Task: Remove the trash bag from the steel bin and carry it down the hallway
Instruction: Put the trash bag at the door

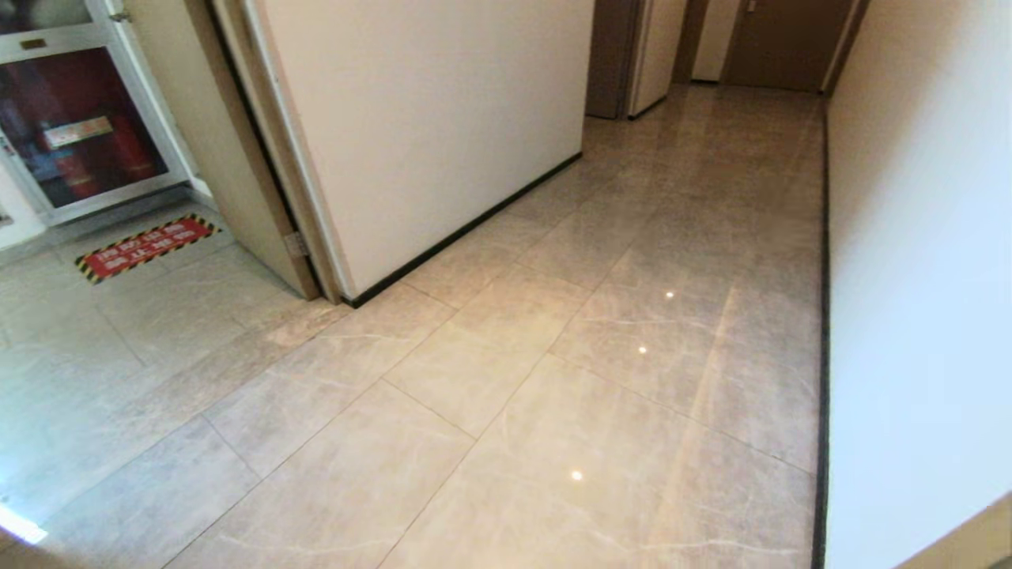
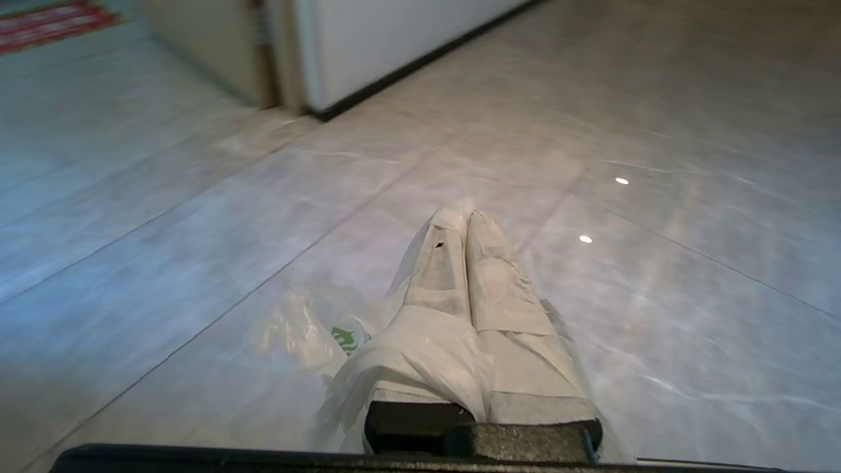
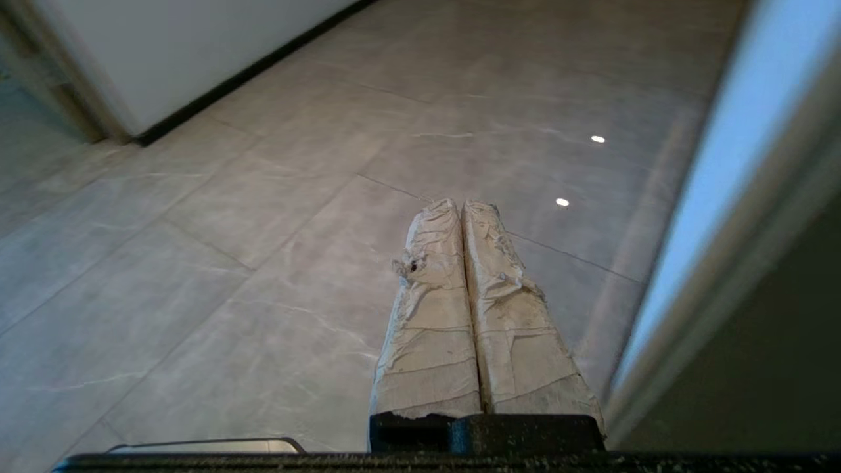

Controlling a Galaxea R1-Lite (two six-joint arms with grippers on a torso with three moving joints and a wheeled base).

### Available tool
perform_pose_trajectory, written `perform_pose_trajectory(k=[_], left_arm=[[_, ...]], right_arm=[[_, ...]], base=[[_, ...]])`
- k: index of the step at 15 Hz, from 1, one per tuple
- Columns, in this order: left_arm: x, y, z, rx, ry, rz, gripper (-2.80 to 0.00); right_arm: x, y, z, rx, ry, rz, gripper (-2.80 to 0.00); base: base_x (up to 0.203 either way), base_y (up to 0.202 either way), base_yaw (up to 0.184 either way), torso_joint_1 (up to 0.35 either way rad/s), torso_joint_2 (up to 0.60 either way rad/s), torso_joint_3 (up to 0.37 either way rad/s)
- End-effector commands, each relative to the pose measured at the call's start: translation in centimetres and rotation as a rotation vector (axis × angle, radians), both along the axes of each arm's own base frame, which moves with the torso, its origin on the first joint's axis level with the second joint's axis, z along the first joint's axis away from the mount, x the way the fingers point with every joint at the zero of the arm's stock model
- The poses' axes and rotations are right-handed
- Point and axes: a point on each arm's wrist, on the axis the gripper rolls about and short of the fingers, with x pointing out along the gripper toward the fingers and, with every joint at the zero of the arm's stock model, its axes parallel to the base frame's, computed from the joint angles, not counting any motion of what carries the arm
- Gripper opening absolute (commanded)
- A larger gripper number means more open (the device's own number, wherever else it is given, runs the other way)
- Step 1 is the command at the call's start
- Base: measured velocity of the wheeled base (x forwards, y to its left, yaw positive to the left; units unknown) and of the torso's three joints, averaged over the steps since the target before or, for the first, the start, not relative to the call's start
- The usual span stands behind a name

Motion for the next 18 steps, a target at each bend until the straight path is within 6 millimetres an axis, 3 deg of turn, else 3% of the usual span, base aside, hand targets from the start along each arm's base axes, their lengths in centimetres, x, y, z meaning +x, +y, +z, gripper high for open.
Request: perform_pose_trajectory(k=[1,14,18], left_arm=[[0.02,0.00,-0.03,-0.001,0.003,0.000,-2.80],[0.02,0.00,-0.04,0.000,0.003,-0.001,-2.80],[0.00,-0.02,0.02,0.013,0.003,-0.007,-2.80]], right_arm=[[-0.01,0.00,-0.03,0.000,-0.001,0.000,-2.80],[-0.01,0.00,-0.03,0.000,-0.001,0.000,-2.80],[-0.01,0.00,-0.03,0.000,-0.001,0.000,-2.80]], base=[[0.000,0.010,-0.177,0.002,0.00,-0.002],[0.001,0.009,-0.168,0.002,0.00,0.002],[0.001,0.002,-0.044,0.001,0.00,0.003]])
